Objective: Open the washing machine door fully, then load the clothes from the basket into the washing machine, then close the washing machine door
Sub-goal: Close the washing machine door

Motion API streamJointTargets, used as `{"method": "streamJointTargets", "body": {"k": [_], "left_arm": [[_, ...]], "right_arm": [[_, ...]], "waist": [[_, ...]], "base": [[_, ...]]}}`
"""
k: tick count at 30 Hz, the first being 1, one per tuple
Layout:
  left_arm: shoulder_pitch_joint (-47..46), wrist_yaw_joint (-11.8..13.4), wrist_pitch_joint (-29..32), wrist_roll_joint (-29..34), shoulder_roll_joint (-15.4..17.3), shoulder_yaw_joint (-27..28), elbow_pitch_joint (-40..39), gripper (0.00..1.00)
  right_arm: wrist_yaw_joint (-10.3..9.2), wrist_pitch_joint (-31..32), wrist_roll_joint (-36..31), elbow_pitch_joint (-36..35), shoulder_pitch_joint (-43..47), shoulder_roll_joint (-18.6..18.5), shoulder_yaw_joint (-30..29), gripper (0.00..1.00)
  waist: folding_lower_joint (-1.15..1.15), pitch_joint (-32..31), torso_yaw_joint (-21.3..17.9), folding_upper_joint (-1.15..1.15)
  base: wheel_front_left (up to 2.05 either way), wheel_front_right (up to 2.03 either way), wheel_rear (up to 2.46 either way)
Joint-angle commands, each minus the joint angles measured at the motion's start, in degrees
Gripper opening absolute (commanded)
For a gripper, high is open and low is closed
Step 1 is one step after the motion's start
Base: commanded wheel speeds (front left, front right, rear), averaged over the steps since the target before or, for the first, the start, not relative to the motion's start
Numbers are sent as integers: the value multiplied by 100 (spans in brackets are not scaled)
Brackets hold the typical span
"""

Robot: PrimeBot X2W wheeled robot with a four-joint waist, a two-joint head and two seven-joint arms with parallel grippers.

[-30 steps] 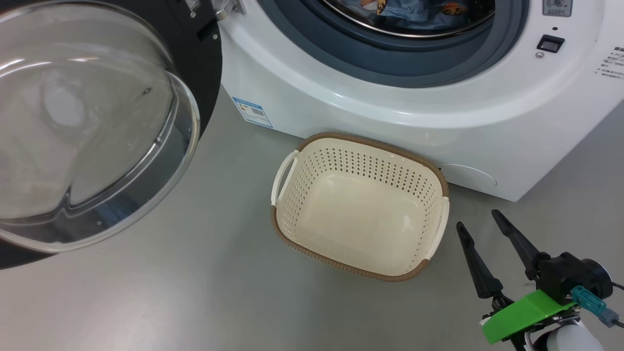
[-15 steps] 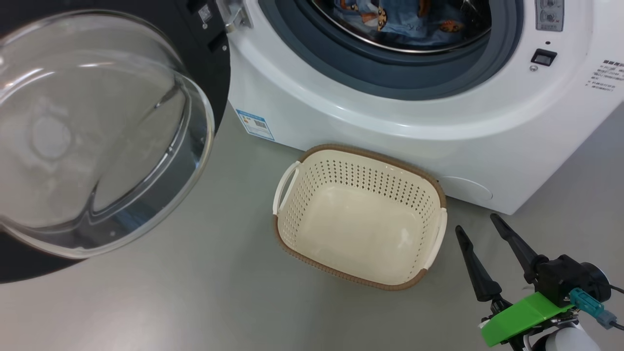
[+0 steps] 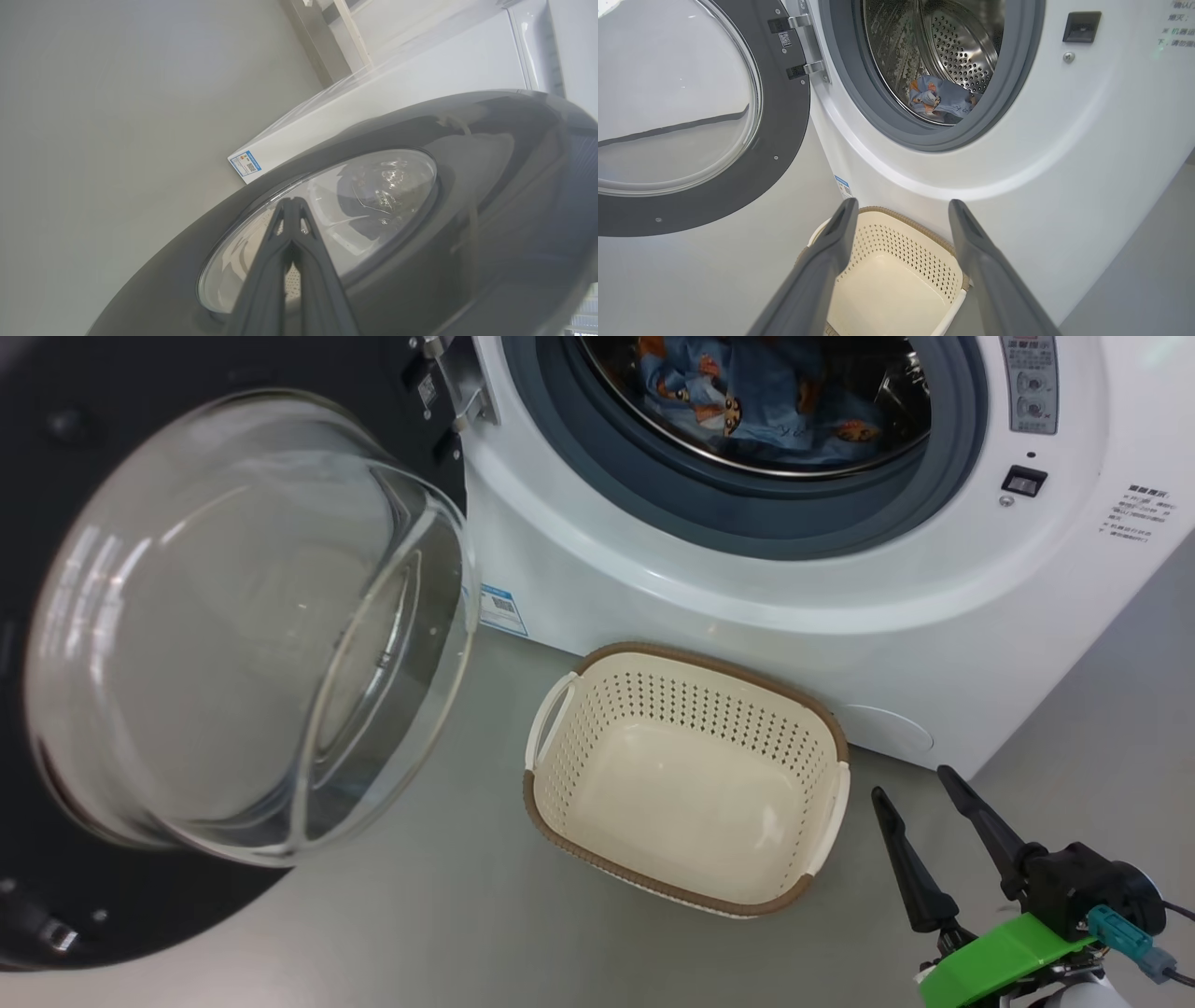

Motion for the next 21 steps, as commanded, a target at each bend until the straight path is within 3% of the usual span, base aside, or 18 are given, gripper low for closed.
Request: {"method": "streamJointTargets", "body": {"k": [1, 21], "left_arm": [[41, -41, 109, -118, 353, 190, -206, 0], [694, -41, 1435, -566, 38, 164, -2552, 0]], "right_arm": [[8, -28, -15, -135, 52, -2, 82, 100], [8, -28, 19, -188, 390, 115, -77, 100]], "waist": [[0, -56, -3, 0], [0, -436, -163, 0]], "base": [[0, 0, 0], [0, 0, 0]]}}
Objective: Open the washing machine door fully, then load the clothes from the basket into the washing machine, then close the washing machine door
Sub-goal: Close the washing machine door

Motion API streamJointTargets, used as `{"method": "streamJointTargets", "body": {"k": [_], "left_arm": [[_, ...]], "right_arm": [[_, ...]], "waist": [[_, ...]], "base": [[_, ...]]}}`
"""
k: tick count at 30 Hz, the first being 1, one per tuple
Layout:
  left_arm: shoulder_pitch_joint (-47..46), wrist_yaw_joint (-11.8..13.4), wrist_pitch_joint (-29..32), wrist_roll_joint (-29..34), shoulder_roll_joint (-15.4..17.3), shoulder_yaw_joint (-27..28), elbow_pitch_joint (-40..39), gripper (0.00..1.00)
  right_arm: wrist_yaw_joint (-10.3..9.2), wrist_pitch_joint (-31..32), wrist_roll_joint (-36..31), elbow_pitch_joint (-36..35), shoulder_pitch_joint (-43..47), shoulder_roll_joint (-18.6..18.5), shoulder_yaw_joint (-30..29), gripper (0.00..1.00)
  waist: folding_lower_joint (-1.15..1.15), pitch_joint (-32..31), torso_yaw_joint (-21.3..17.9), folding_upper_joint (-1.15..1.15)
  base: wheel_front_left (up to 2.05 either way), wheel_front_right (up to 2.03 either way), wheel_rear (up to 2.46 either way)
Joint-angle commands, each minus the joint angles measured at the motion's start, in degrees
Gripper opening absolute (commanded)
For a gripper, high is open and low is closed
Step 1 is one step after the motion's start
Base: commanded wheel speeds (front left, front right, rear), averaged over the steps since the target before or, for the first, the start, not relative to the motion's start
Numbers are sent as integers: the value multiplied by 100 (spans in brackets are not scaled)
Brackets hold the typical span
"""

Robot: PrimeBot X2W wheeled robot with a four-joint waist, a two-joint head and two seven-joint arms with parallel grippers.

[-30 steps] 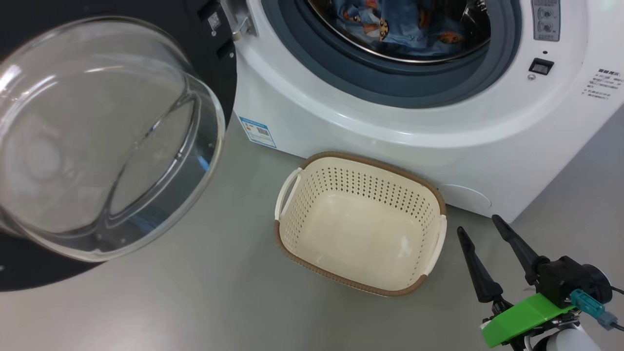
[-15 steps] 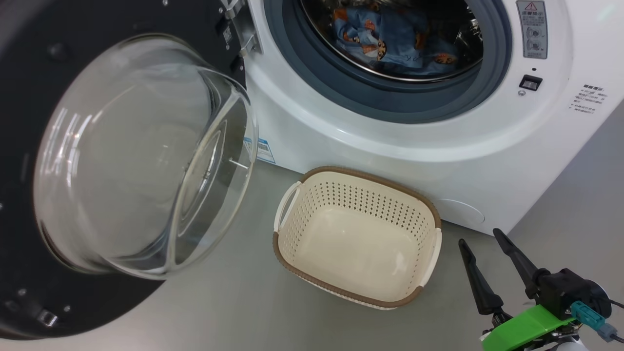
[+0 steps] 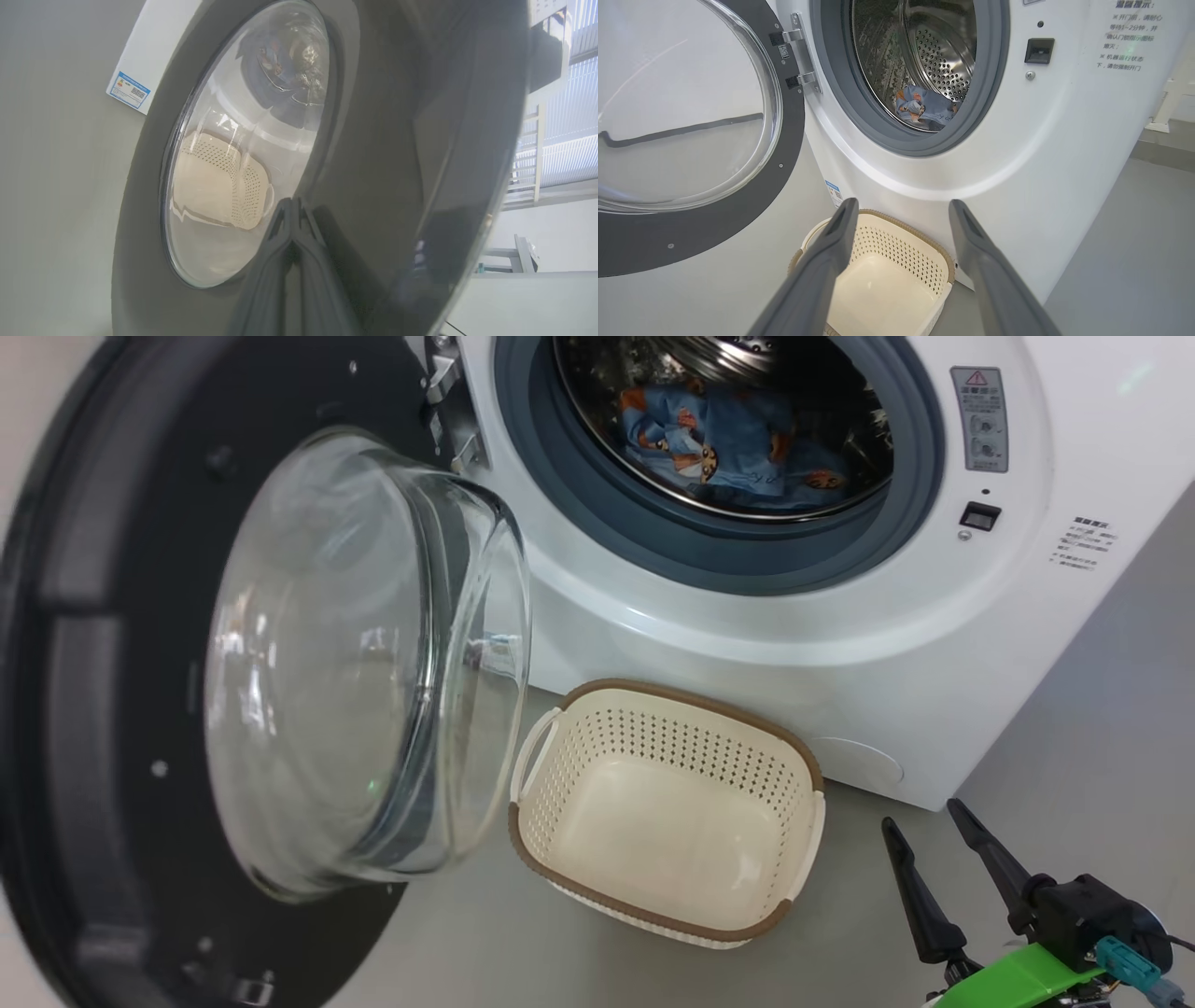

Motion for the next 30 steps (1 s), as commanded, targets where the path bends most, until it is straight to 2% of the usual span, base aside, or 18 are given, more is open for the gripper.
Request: {"method": "streamJointTargets", "body": {"k": [1, 16, 30], "left_arm": [[-58, -41, 104, -60, 244, 200, -320, 0], [-16, -41, 362, -112, -410, -50, -1226, 0], [-568, -41, 44, 299, -1250, -449, -1227, 0]], "right_arm": [[8, -28, 2, -151, 56, 4, 75, 100], [8, -28, 0, -199, 214, 133, -27, 100], [8, -28, -21, -287, 259, 246, -175, 100]], "waist": [[0, -41, -59, 0], [0, -255, -717, 0], [0, -244, -1806, 0]], "base": [[0, 0, 0], [0, 0, 0], [0, 0, 0]]}}
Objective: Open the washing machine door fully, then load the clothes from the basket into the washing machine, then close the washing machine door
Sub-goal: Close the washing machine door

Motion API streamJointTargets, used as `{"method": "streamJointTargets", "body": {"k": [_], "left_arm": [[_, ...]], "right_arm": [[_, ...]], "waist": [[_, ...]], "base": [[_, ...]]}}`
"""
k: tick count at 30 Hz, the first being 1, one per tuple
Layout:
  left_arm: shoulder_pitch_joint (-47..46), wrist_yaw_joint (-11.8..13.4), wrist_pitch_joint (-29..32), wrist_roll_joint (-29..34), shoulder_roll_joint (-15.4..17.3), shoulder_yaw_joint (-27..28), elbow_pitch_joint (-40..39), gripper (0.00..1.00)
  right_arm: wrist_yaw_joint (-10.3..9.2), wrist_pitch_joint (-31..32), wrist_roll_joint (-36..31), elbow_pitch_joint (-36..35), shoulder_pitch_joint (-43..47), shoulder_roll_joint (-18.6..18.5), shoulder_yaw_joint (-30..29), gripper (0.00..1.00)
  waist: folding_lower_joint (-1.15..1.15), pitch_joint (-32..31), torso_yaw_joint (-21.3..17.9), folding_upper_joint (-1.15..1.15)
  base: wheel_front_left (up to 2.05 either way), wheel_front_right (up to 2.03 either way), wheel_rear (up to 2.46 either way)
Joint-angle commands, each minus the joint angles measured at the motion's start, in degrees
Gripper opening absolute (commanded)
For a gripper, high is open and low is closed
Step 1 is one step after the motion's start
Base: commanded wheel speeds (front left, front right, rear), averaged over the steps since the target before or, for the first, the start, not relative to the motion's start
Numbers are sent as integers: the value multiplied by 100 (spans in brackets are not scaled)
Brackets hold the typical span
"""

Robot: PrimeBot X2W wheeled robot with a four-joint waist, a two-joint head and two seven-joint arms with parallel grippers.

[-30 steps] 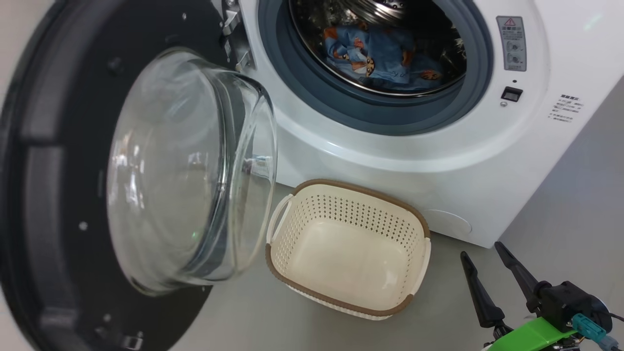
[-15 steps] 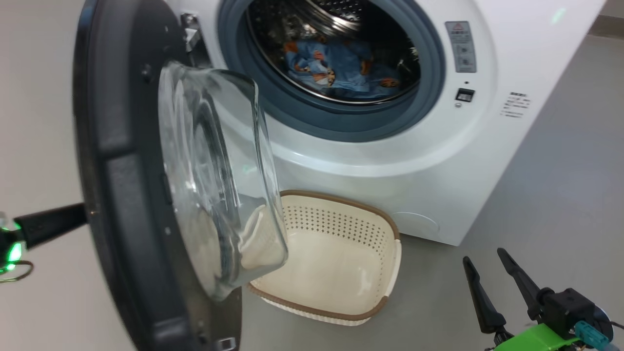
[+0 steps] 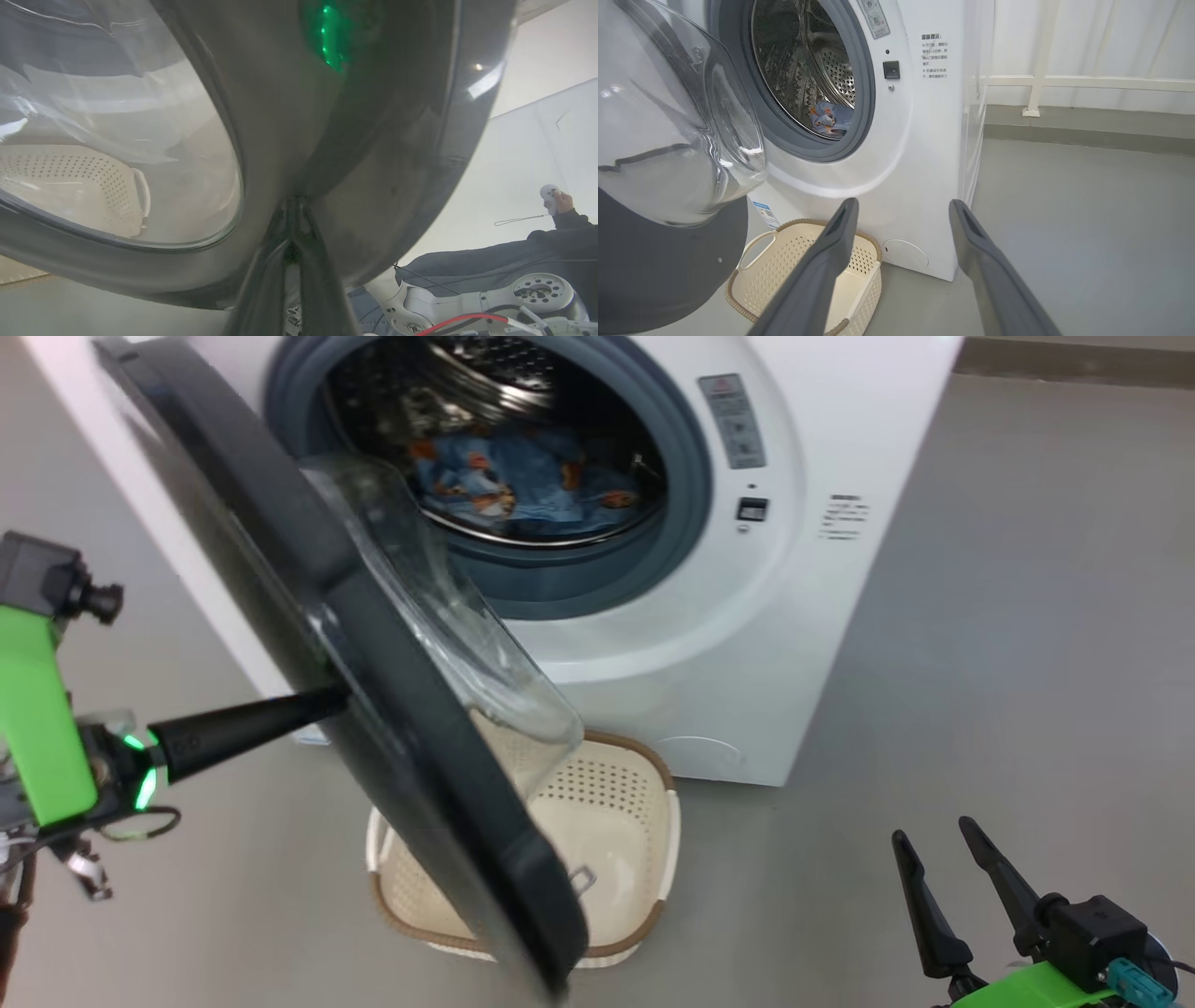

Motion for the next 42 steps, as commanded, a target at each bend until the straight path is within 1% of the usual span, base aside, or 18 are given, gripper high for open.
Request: {"method": "streamJointTargets", "body": {"k": [1, 6, 11, 19, 28, 29, 33, 35, 36, 37, 39, 42], "left_arm": [[-424, -42, -117, 74, 110, 229, -96, 0], [-599, -42, -315, 247, -69, 214, 23, 0], [-635, -42, -410, 310, -132, 251, 57, 0], [-431, -42, -511, 354, -169, 360, -39, 0], [330, -42, -885, 520, -161, 687, -123, 0], [431, -42, -950, 564, -156, 726, -130, 5], [858, -42, -1176, 708, -167, 807, -174, 40], [1043, -42, -1293, 759, -177, 832, -176, 48], [1130, -42, -1371, 812, -170, 844, -183, 69], [1217, -42, -1449, 861, -168, 844, -191, 83], [1398, -42, -1640, 936, -185, 854, -207, 100], [1670, -42, -2003, 1069, -211, 857, -230, 100]], "right_arm": [[8, -28, -23, -160, 2, -42, 104, 100], [8, -28, -31, -189, -22, -16, 56, 100], [8, -28, -31, -205, -34, -2, 5, 100], [8, -28, -46, -200, -24, 37, -47, 100], [8, -28, -42, -182, -8, 13, -35, 100], [8, -28, -39, -179, -6, 4, -37, 100], [8, -28, -25, -178, 20, -40, -31, 100], [8, -28, -20, -183, 38, -62, -32, 100], [8, -28, -18, -185, 46, -73, -30, 100], [8, -28, -16, -186, 52, -84, -26, 100], [8, -28, -6, -186, 63, -111, -21, 100], [8, -28, 2, -183, 82, -147, -15, 100]], "waist": [[0, 24, -380, 0], [0, 95, -665, 0], [0, 125, -725, 0], [0, 98, -517, 0], [0, -11, -247, 0], [0, -21, -229, 0], [0, -64, -177, 0], [0, -80, -158, 0], [0, -85, -153, 0], [0, -92, -152, 0], [0, -103, -155, 0], [0, -126, -184, 0]], "base": [[0, 0, 0], [0, 0, 0], [0, 0, 0], [0, 0, 0], [0, 0, 0], [0, 0, 0], [0, 0, 0], [0, 0, 0], [0, 0, 0], [0, 0, 0], [0, 0, 0], [0, 0, 0]]}}
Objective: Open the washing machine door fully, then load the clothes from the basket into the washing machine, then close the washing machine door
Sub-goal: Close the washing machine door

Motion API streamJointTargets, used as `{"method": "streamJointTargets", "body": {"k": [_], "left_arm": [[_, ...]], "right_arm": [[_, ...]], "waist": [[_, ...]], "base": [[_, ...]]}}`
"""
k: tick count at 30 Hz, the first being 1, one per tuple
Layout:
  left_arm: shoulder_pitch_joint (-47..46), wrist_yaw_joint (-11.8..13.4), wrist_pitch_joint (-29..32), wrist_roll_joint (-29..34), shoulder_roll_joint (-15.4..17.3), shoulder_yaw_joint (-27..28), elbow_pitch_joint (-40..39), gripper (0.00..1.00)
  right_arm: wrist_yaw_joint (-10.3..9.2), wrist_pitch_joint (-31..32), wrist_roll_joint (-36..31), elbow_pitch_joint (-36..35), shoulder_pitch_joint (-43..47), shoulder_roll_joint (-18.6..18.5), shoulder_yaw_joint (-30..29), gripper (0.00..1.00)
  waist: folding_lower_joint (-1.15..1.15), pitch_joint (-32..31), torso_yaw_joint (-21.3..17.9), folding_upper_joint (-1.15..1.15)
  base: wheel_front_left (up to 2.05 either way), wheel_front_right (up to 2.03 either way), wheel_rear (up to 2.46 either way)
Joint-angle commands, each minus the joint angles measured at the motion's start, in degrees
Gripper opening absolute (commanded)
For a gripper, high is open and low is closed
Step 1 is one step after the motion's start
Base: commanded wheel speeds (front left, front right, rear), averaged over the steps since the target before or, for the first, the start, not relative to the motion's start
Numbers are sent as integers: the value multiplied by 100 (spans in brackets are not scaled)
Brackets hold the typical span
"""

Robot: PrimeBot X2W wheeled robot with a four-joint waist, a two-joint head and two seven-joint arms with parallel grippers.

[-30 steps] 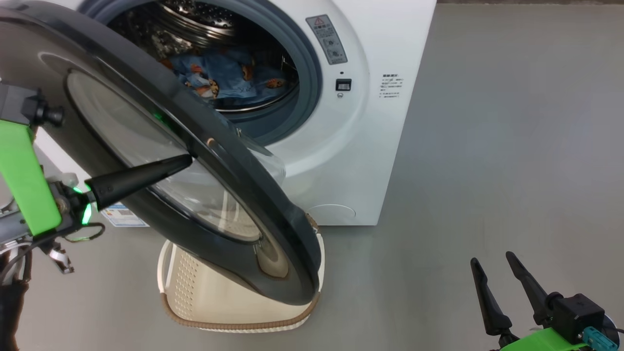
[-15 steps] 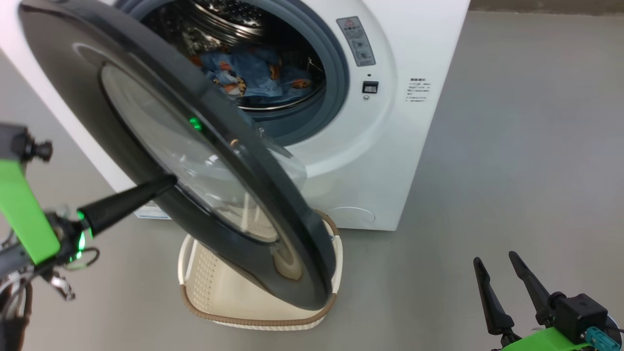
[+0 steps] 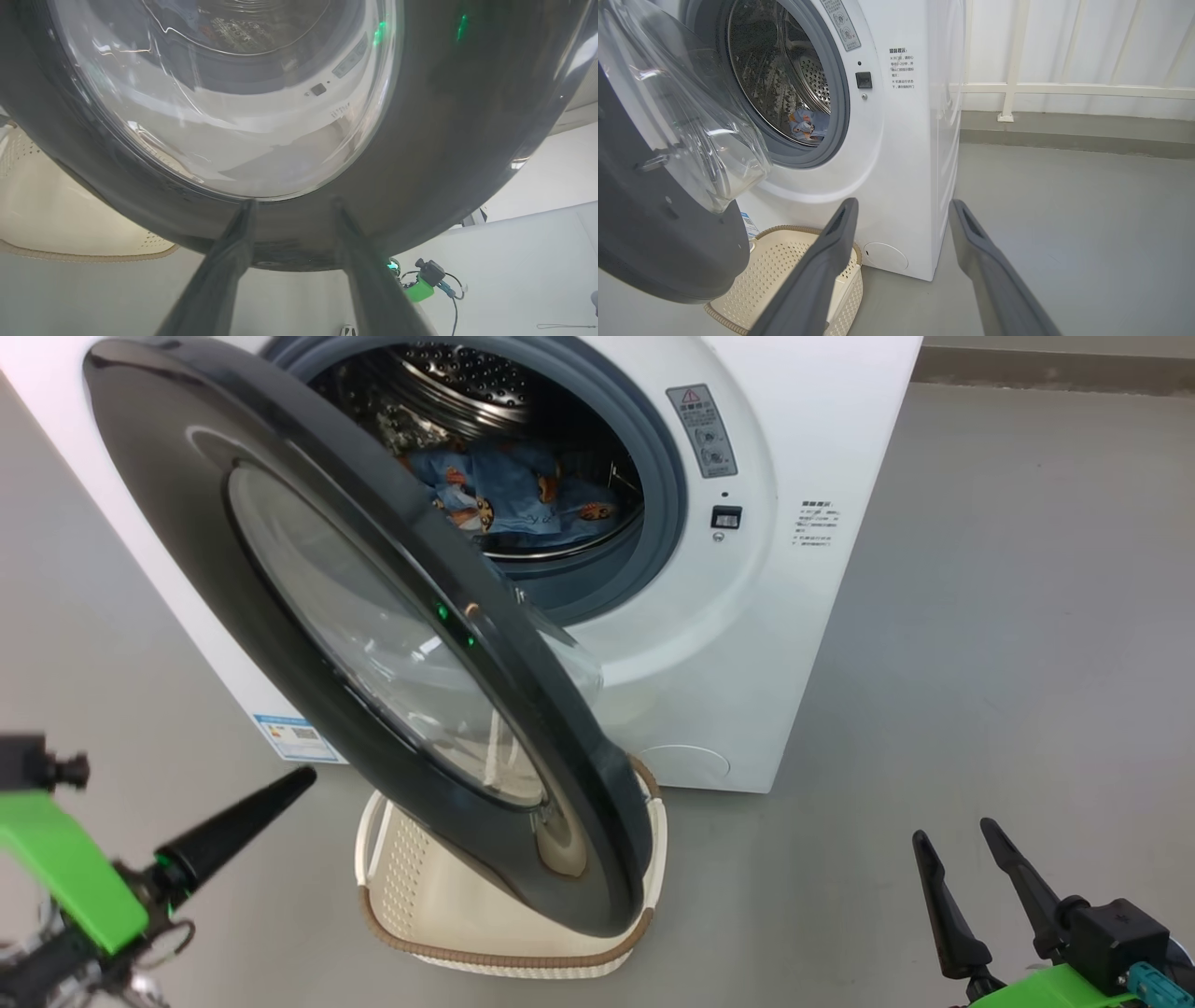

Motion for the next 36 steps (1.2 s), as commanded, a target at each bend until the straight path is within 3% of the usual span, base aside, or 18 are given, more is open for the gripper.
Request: {"method": "streamJointTargets", "body": {"k": [1, 10, 24, 31, 36], "left_arm": [[-39, -40, -161, 145, 237, 271, -168, 100], [701, -40, -1872, 849, 437, -357, -88, 100], [998, -40, -4095, 788, 779, -1709, 594, 100], [828, -40, -5546, 1374, 1065, -2608, 1259, 100], [533, -40, -5936, 2026, 1129, -2997, 1788, 100]], "right_arm": [[8, -28, 4, -134, 27, -114, 162, 100], [8, -28, 16, -130, 94, -165, 118, 100], [8, -28, 32, -100, 127, -177, 93, 100], [8, -28, 41, -88, 143, -185, 63, 100], [8, -28, 42, -113, 147, -178, -18, 100]], "waist": [[0, -12, -24, 0], [0, -14, -133, 0], [0, -56, -301, 0], [0, -54, -507, 0], [0, -19, -665, 0]], "base": [[0, 0, 0], [0, 0, 0], [0, 0, 0], [0, 0, 0], [0, 0, 0]]}}
